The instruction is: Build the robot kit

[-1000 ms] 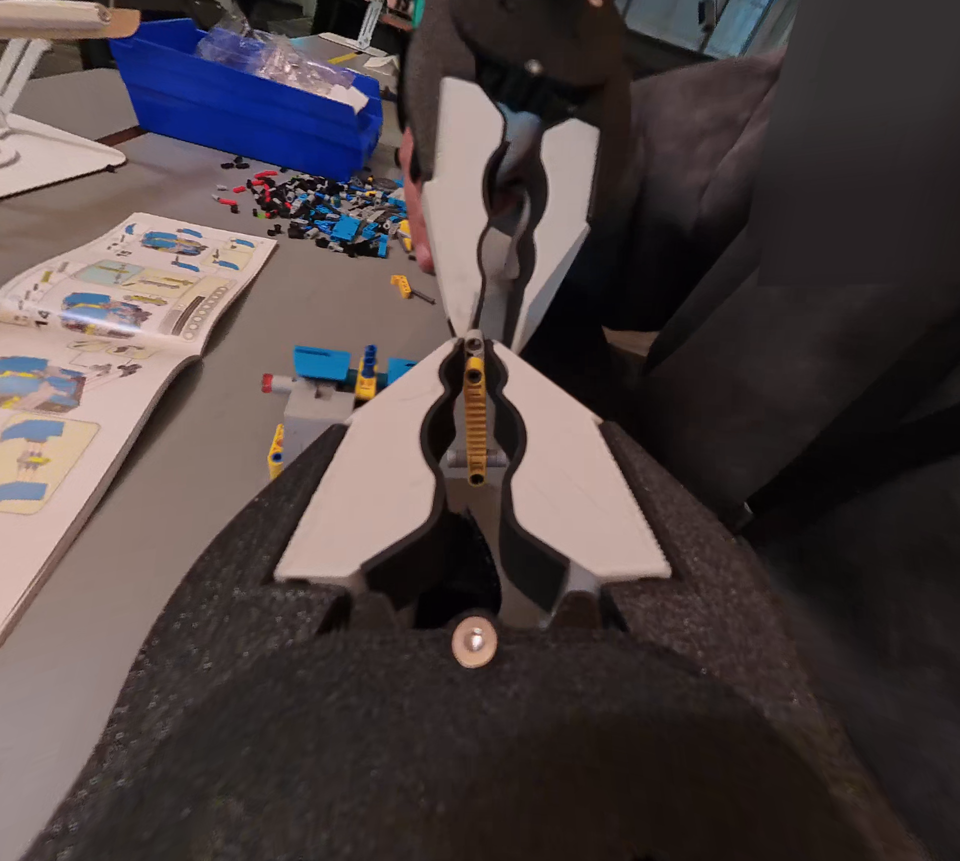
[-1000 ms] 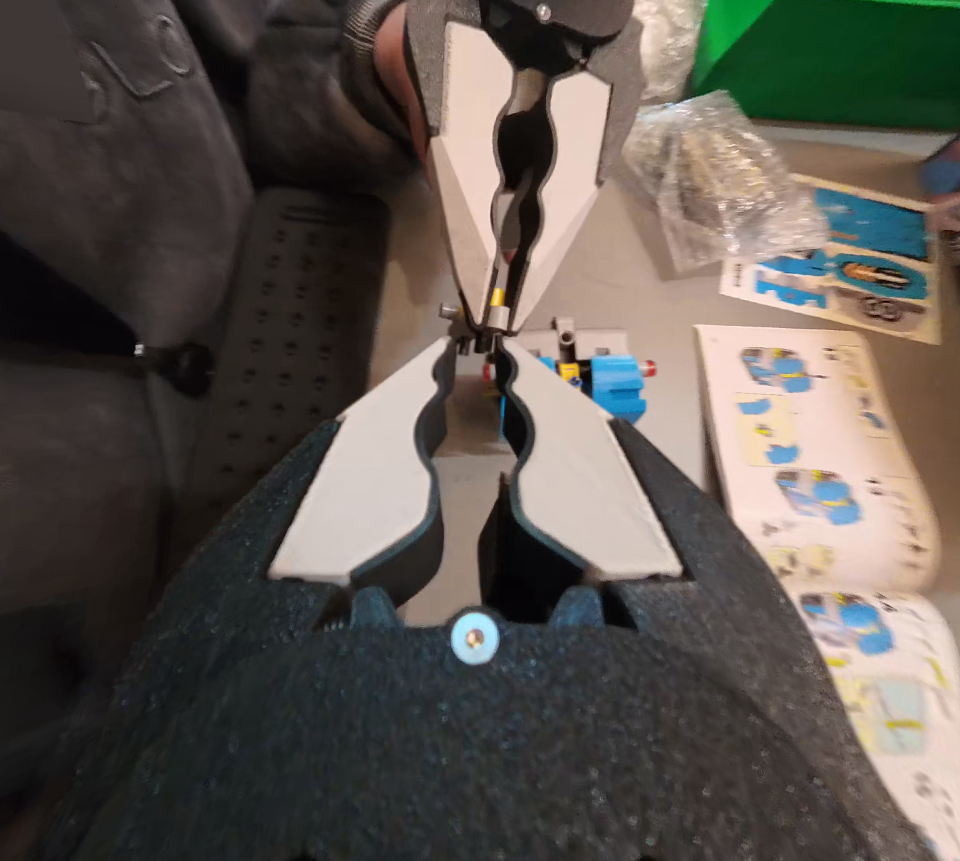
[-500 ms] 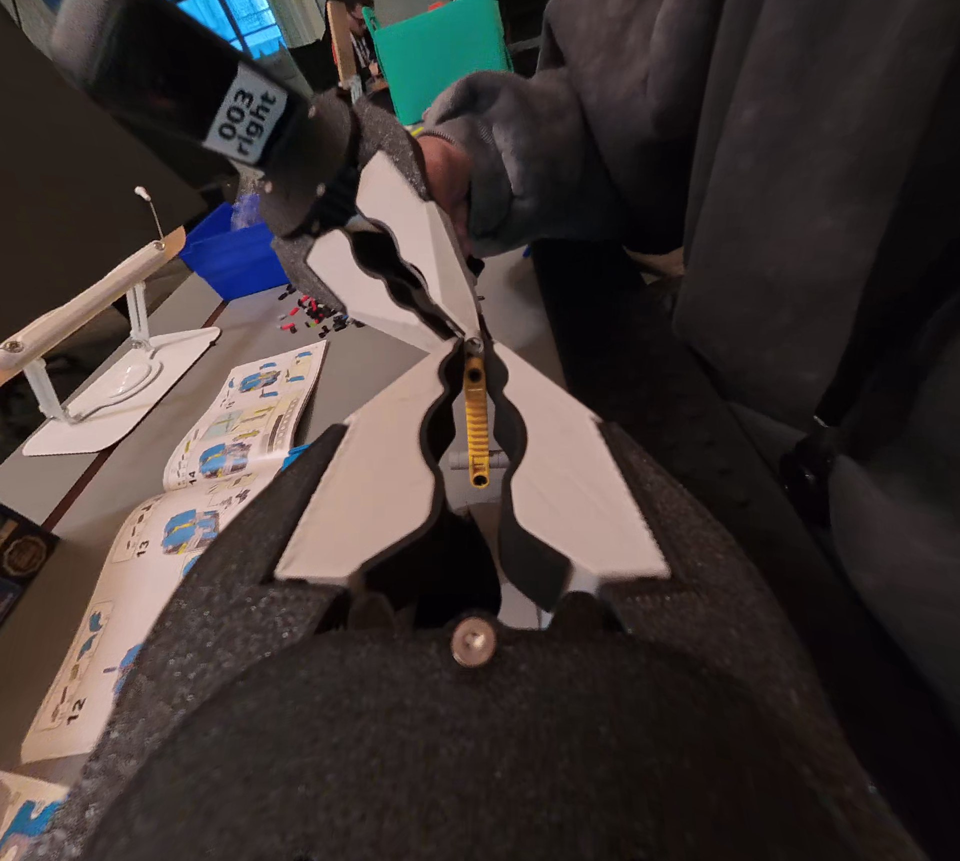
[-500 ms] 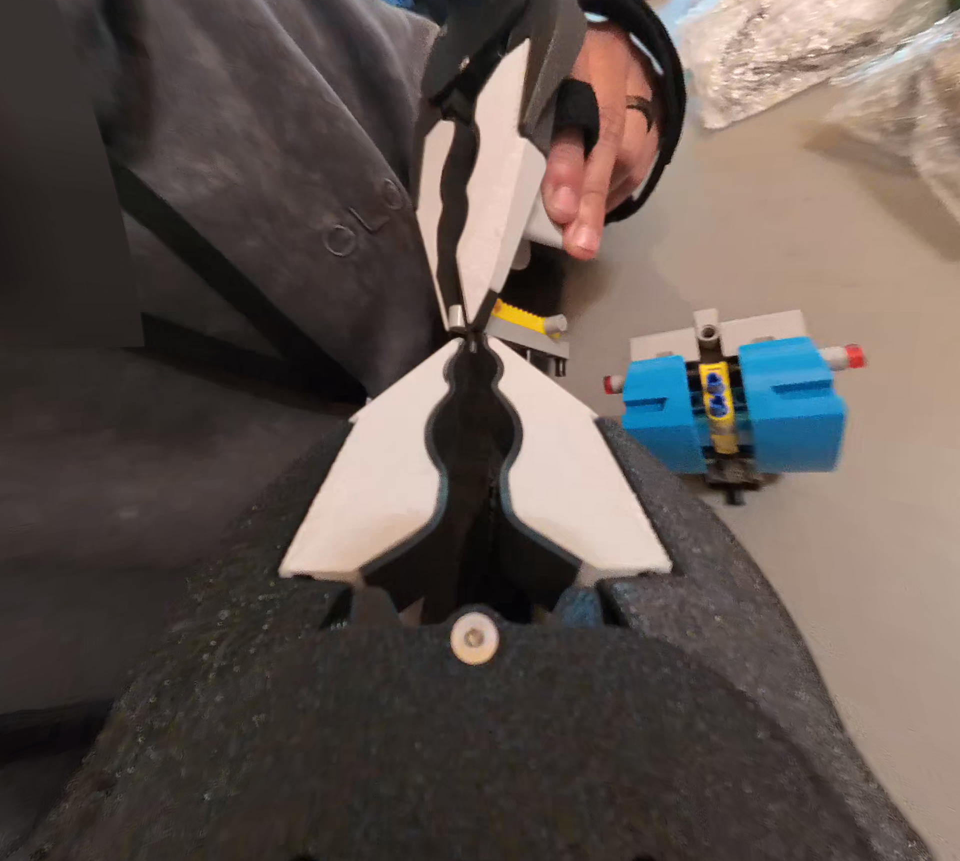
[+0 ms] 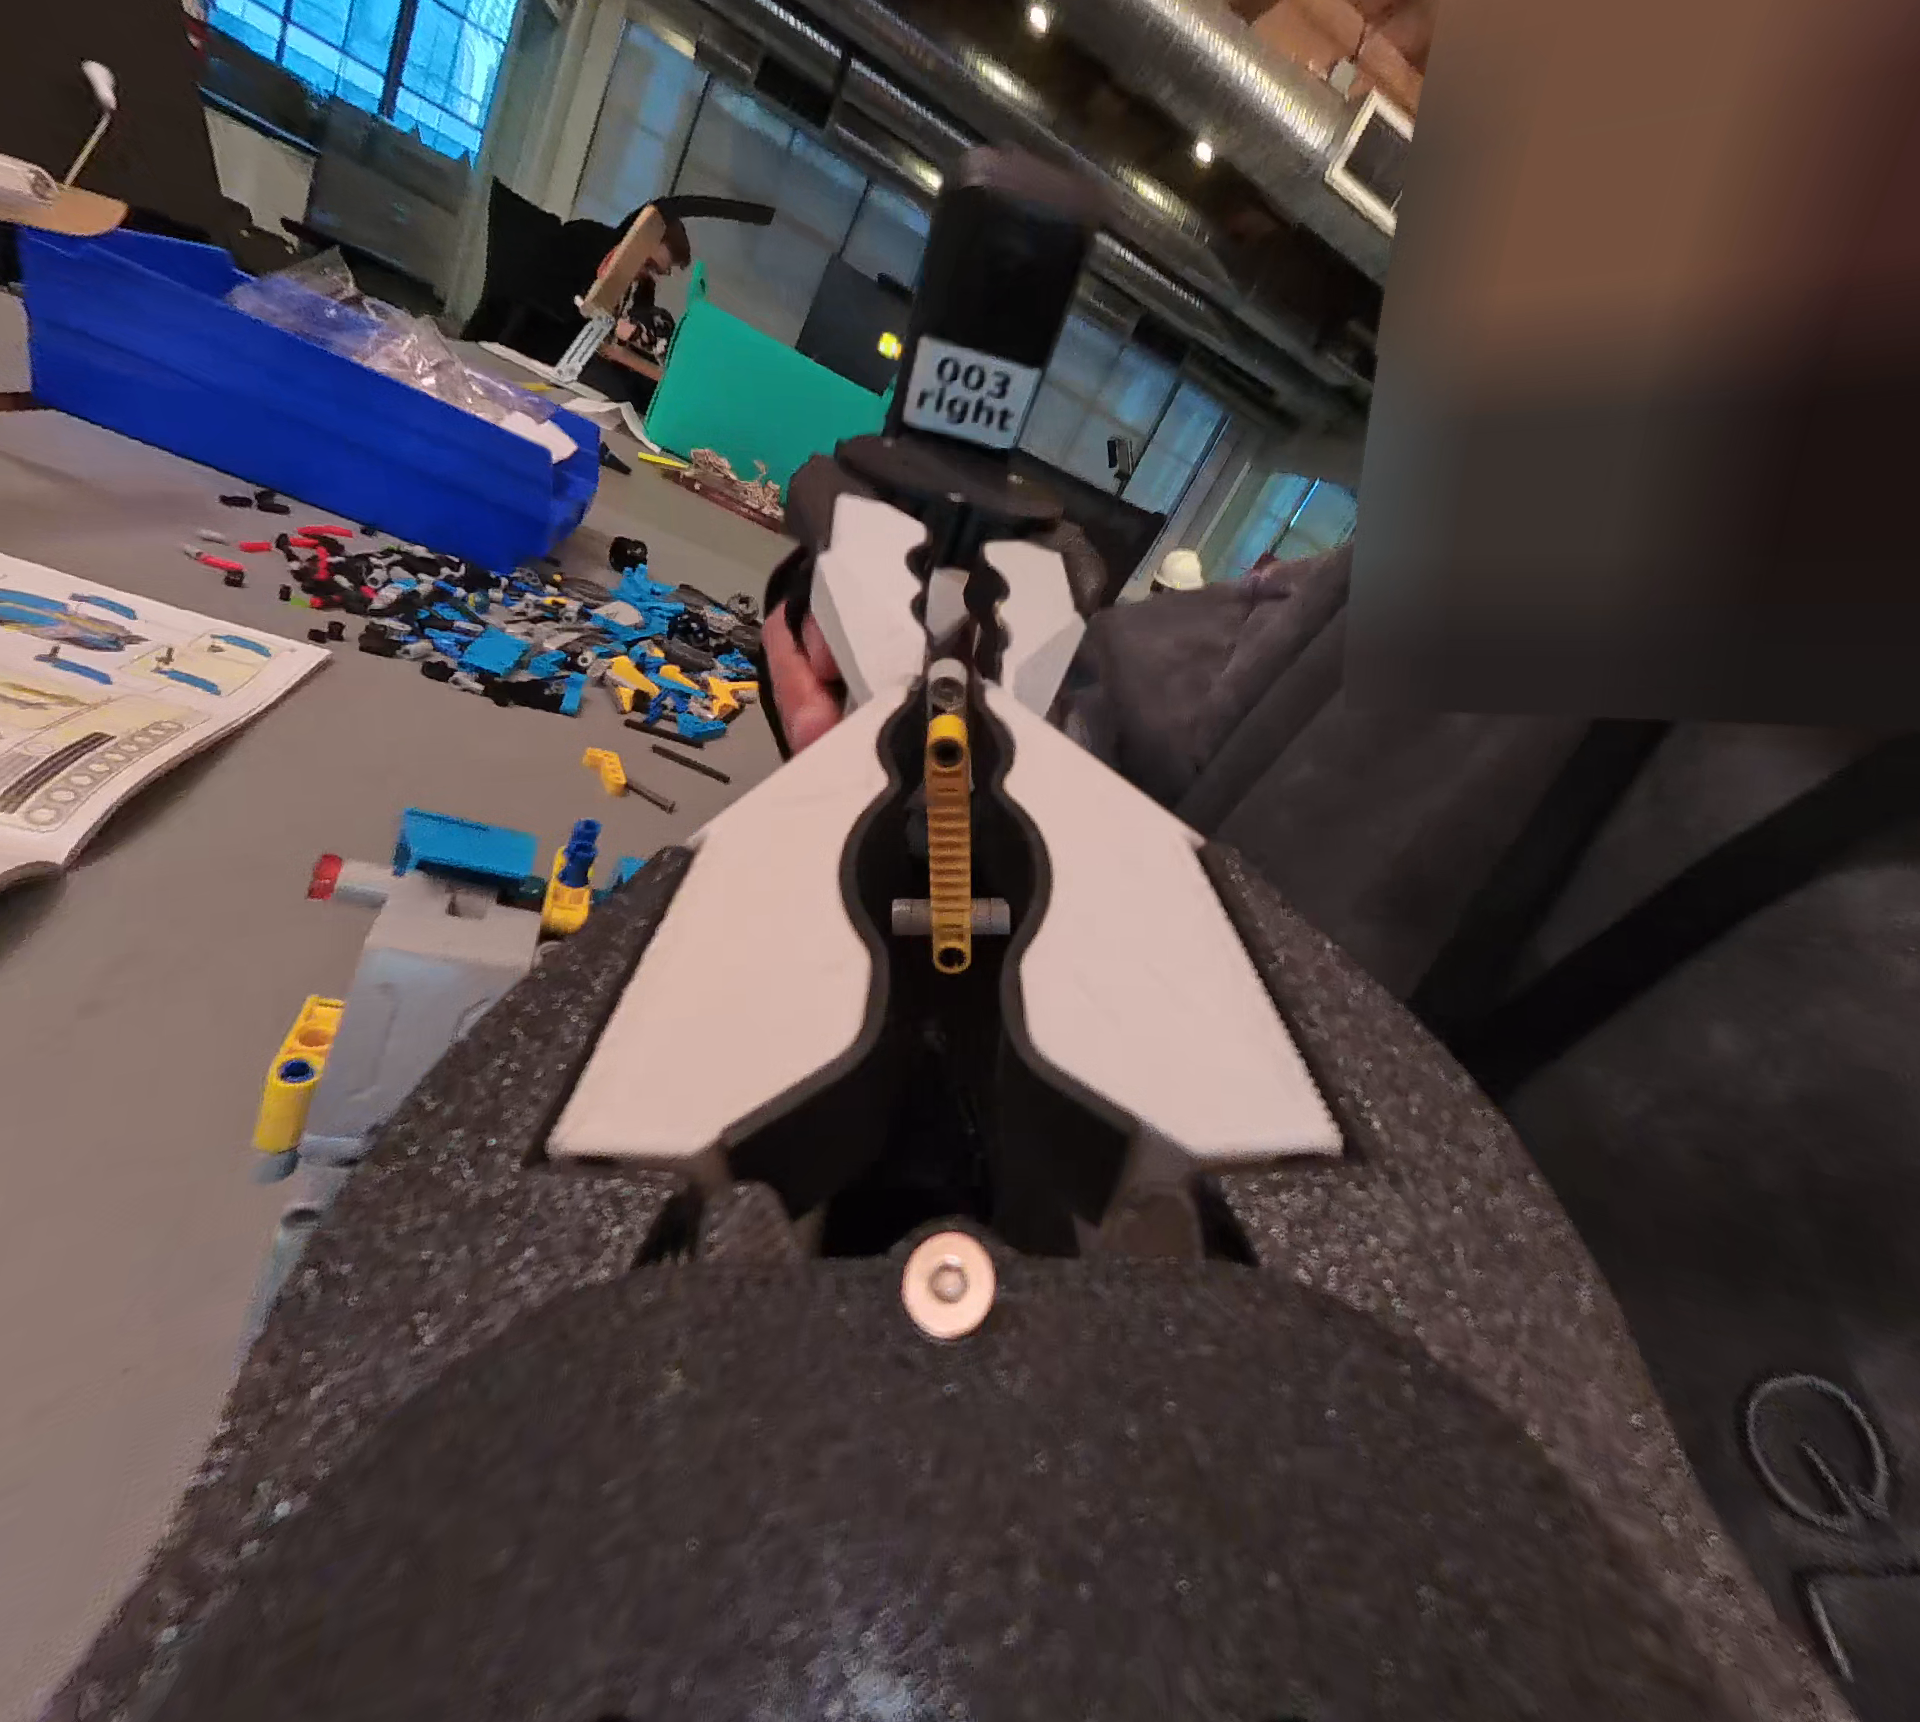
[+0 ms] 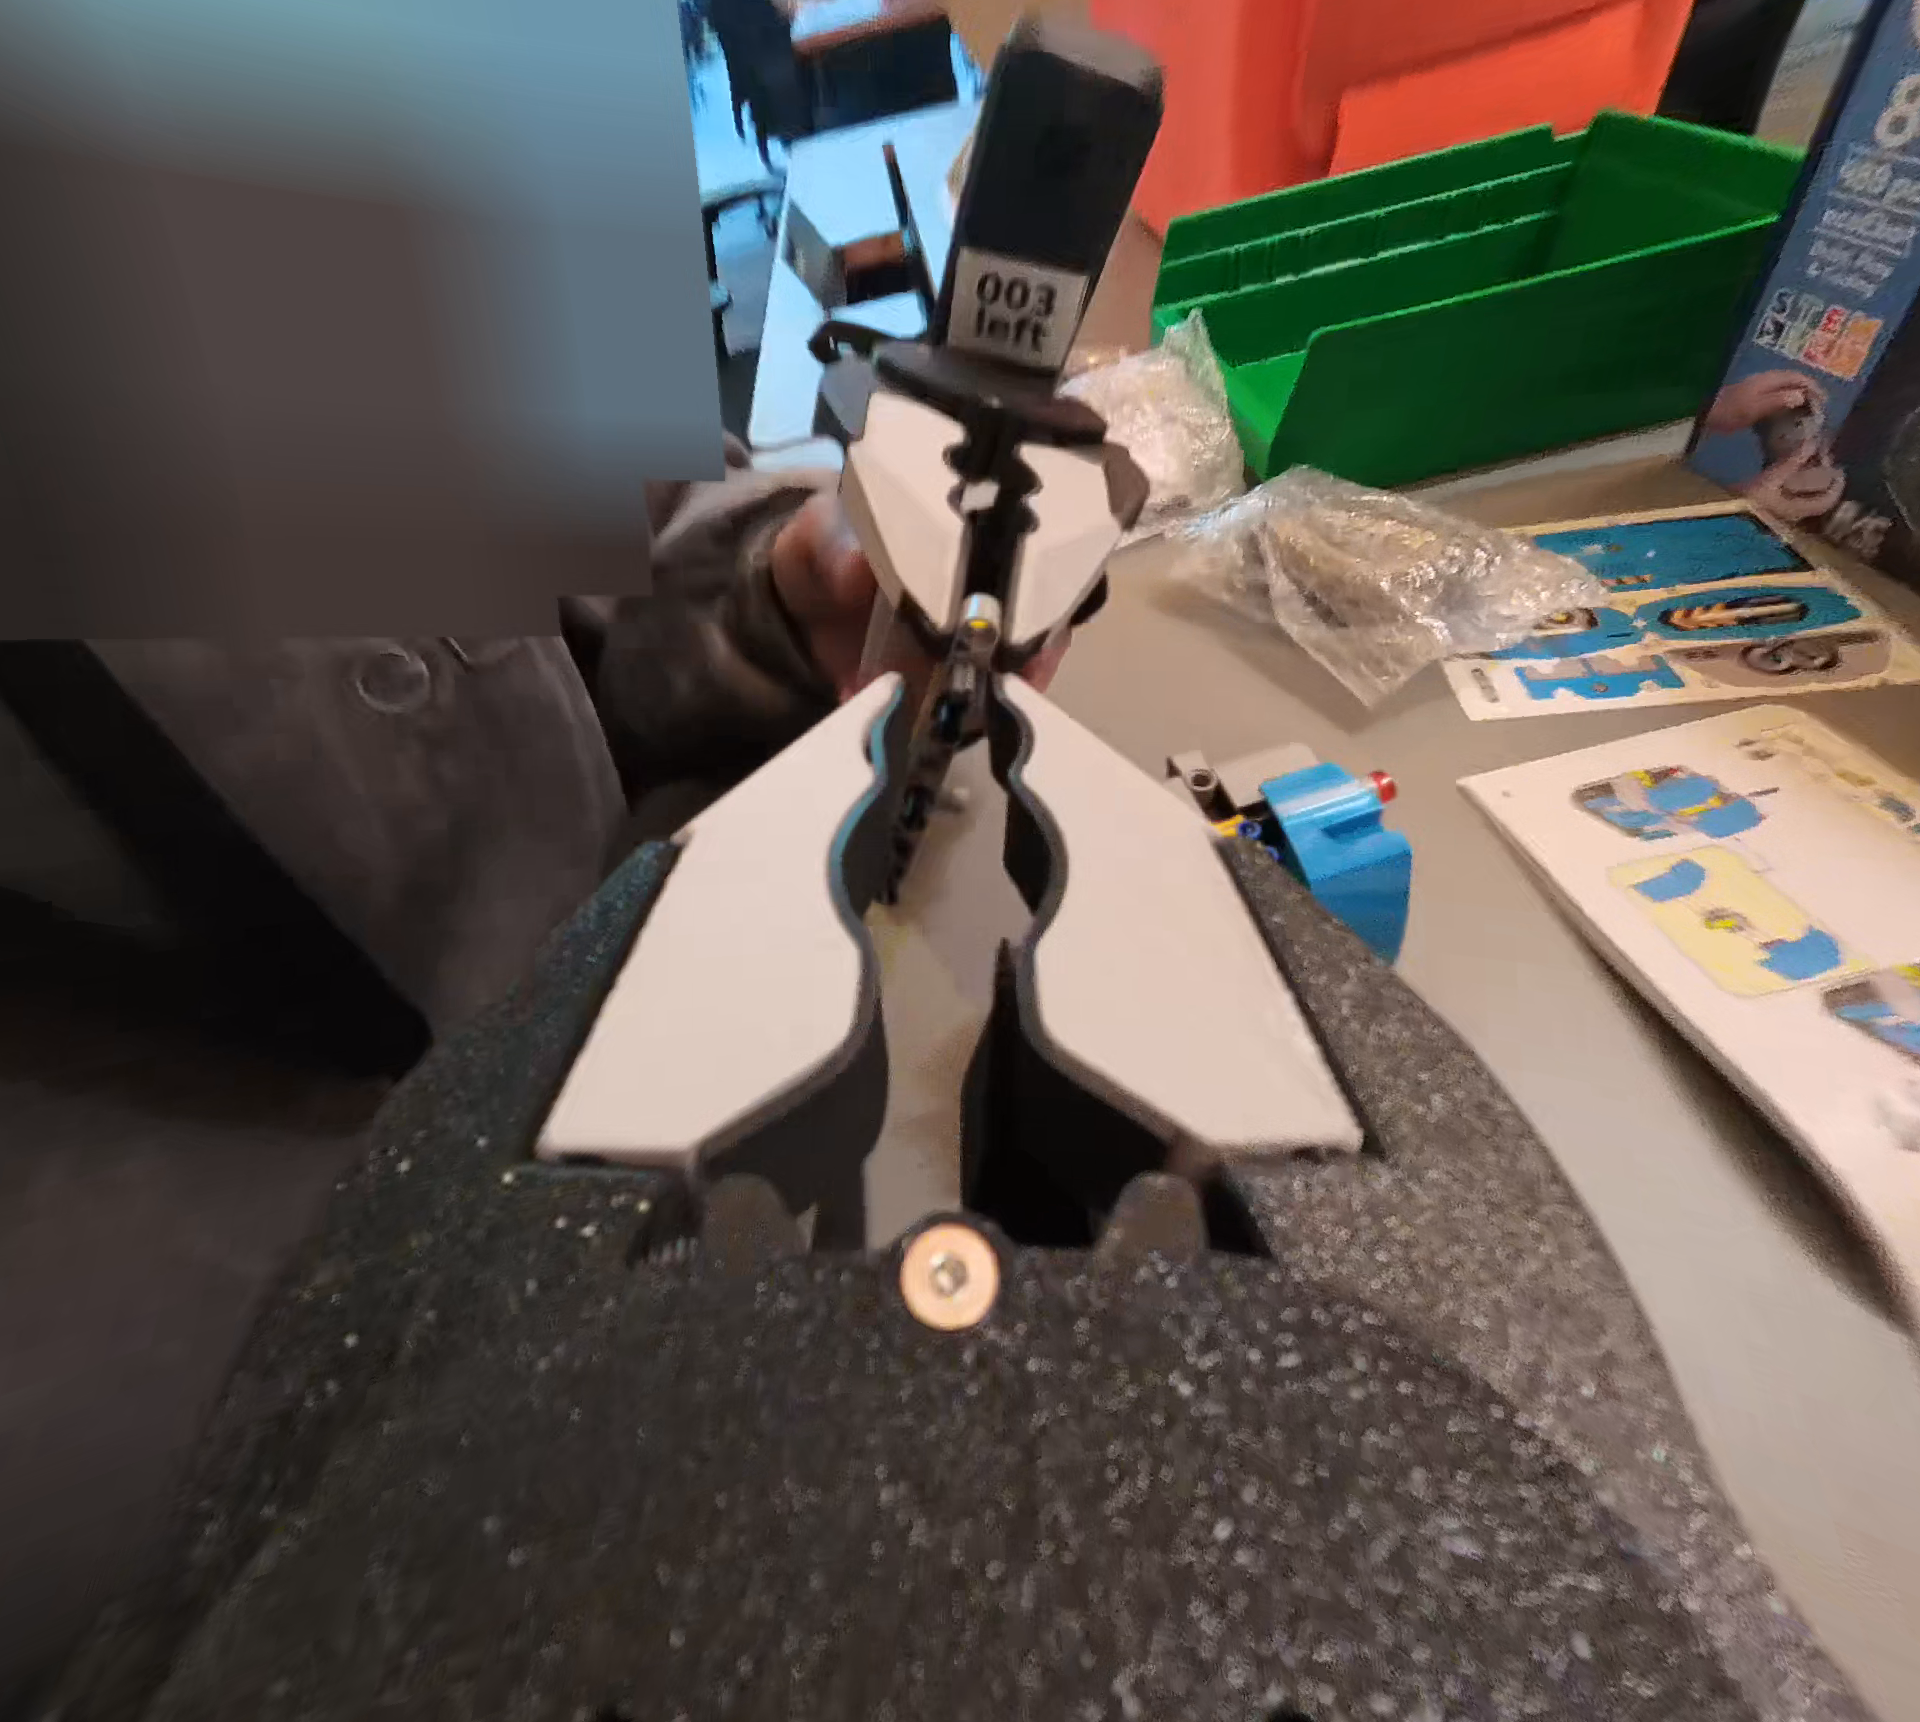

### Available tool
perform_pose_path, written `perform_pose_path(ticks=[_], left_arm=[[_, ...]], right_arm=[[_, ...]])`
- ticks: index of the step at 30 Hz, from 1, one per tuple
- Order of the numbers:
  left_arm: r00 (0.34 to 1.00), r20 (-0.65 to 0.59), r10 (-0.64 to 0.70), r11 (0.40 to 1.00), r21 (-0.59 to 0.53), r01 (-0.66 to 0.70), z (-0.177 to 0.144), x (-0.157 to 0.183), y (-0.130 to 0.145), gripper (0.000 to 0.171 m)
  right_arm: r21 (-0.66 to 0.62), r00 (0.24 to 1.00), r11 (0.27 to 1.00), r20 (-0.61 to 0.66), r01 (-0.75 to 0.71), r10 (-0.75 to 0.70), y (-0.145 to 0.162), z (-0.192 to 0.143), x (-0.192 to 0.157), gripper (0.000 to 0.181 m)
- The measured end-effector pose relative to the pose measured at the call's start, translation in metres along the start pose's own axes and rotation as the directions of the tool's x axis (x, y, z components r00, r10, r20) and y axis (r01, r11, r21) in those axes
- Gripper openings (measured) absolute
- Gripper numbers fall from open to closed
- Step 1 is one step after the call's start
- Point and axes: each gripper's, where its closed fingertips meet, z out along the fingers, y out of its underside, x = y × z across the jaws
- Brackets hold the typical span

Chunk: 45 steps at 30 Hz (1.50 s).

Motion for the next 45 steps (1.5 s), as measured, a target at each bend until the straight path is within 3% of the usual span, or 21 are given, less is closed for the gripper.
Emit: perform_pose_path(ticks=[7,10,15,23,28,31,39,41,45], left_arm=[[0.996,-0.064,-0.066,0.998,-0.018,0.065,0.004,0.003,0.006,0.019],[0.996,-0.064,-0.063,0.998,-0.033,0.061,0.004,0.002,0.010,0.007],[1.000,-0.023,0.005,0.996,-0.091,-0.007,0.005,0.001,0.016,0.006],[1.000,-0.025,0.007,0.987,-0.158,-0.011,0.004,-0.003,0.026,0.006],[1.000,-0.025,0.004,0.995,-0.097,-0.006,0.002,-0.007,0.018,0.012],[0.998,-0.049,-0.029,0.997,-0.079,0.025,0.003,-0.006,0.017,0.011],[1.000,-0.010,-0.028,0.987,-0.156,0.026,0.003,-0.009,0.026,0.006],[1.000,-0.014,-0.021,0.983,-0.184,0.018,0.002,-0.007,0.029,0.006],[1.000,-0.009,0.018,0.970,-0.243,-0.019,0.005,-0.004,0.037,0.006]], right_arm=[[0.111,0.992,0.986,0.009,-0.124,0.124,0.006,-0.004,0.000,0.007],[0.137,0.991,0.982,0.015,-0.132,0.131,0.006,-0.007,-0.003,0.007],[0.147,0.984,0.973,0.030,-0.177,0.174,0.011,-0.008,-0.001,0.006],[0.165,0.963,0.951,0.113,-0.262,0.246,0.019,-0.011,0.000,0.006],[0.234,0.952,0.925,0.132,-0.300,0.275,0.013,-0.019,0.005,0.006],[0.250,0.954,0.922,0.130,-0.296,0.271,0.014,-0.016,0.003,0.007],[0.278,0.958,0.918,0.118,-0.283,0.260,0.017,-0.013,0.007,0.009],[0.265,0.973,0.936,0.059,-0.233,0.225,0.017,-0.013,0.011,0.025],[0.201,0.991,0.970,0.031,-0.136,0.133,0.016,-0.010,0.003,0.023]])
